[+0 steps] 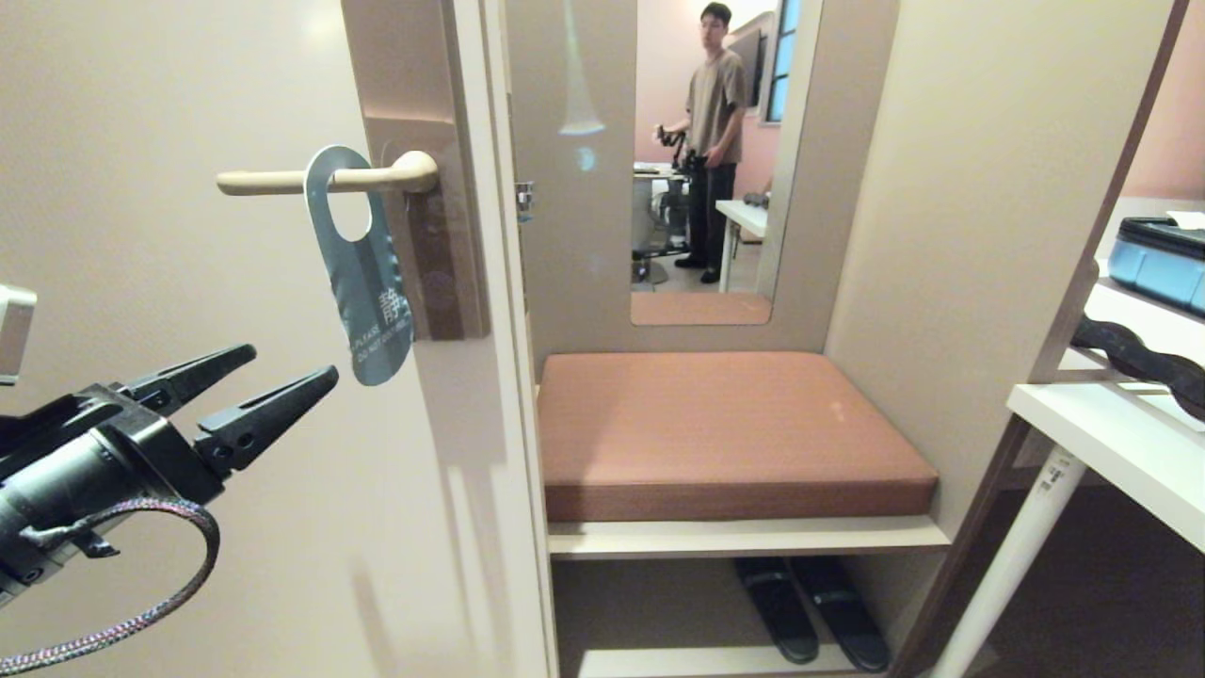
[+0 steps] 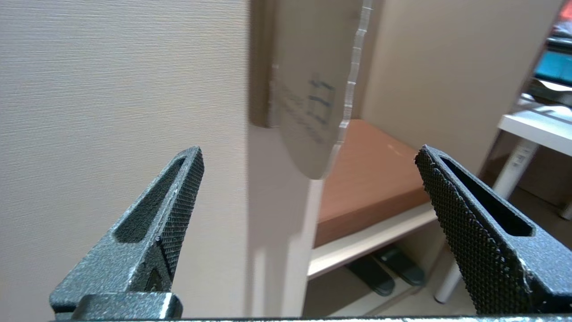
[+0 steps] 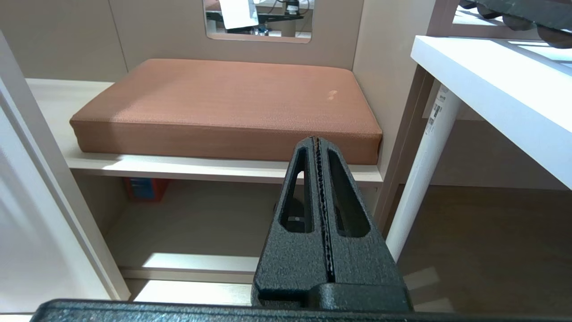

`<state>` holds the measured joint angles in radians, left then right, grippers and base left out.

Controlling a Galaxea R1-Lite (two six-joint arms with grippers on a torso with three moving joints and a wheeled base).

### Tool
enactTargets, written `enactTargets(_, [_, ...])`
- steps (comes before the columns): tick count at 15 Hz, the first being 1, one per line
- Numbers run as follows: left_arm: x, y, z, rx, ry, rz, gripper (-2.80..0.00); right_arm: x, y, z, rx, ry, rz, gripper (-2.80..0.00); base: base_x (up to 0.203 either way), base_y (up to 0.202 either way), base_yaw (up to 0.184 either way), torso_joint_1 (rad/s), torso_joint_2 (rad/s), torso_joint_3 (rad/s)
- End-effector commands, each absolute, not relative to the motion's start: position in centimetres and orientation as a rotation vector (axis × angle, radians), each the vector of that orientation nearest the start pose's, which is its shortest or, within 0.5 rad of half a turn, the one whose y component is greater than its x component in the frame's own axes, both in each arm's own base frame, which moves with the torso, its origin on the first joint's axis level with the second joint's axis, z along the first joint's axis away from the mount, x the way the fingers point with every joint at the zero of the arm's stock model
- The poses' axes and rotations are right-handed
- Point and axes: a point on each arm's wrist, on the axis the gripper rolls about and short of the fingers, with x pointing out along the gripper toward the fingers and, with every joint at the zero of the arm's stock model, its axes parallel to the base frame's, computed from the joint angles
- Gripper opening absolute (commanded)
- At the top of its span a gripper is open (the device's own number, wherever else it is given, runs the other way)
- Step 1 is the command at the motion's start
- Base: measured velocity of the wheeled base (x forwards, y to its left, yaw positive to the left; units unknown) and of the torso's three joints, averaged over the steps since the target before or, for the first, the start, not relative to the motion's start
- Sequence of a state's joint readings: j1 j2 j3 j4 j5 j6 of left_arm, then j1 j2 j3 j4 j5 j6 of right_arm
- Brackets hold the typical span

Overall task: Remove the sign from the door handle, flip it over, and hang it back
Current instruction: Hang the sign back with the other side facing out

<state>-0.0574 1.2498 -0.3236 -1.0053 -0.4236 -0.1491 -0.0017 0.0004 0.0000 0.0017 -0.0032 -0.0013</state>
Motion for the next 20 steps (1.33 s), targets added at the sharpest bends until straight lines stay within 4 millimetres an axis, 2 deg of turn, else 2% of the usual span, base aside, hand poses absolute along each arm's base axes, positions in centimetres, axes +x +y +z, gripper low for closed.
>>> enactTargets(1, [17.2, -1.7, 19.9, -0.132, -0.046, -0.474, 0.00, -2.3, 0.0, 7.5, -0.002, 0.002, -0.005, -2.80, 0.000, 0.000, 0.000, 0.000, 0.00, 0.000])
enactTargets(2, [17.2, -1.7, 19.8, -0.132, -0.043, -0.474, -2.80, -2.3, 0.0, 7.5, -0.002, 0.002, -0.005, -2.80, 0.000, 0.000, 0.000, 0.000, 0.00, 0.000])
enactTargets(5, [17.8, -1.7, 19.8, -0.133, -0.034, -0.476, -2.80, -2.3, 0.0, 7.5, -0.002, 0.002, -0.005, -2.80, 0.000, 0.000, 0.000, 0.000, 0.00, 0.000])
enactTargets(10, [21.1, -1.9, 21.3, -0.125, -0.064, -0.481, -2.80, -2.3, 0.0, 7.5, -0.002, 0.002, -0.005, -2.80, 0.000, 0.000, 0.000, 0.000, 0.00, 0.000])
enactTargets(12, [21.8, -2.0, 21.7, -0.123, -0.074, -0.487, -2.80, -2.3, 0.0, 7.5, -0.002, 0.002, -0.005, -2.80, 0.000, 0.000, 0.000, 0.000, 0.00, 0.000])
enactTargets(20, [23.2, -3.8, 21.8, -0.123, -0.066, -0.559, -2.80, -2.3, 0.0, 7.5, -0.002, 0.002, -0.005, -2.80, 0.000, 0.000, 0.000, 0.000, 0.00, 0.000])
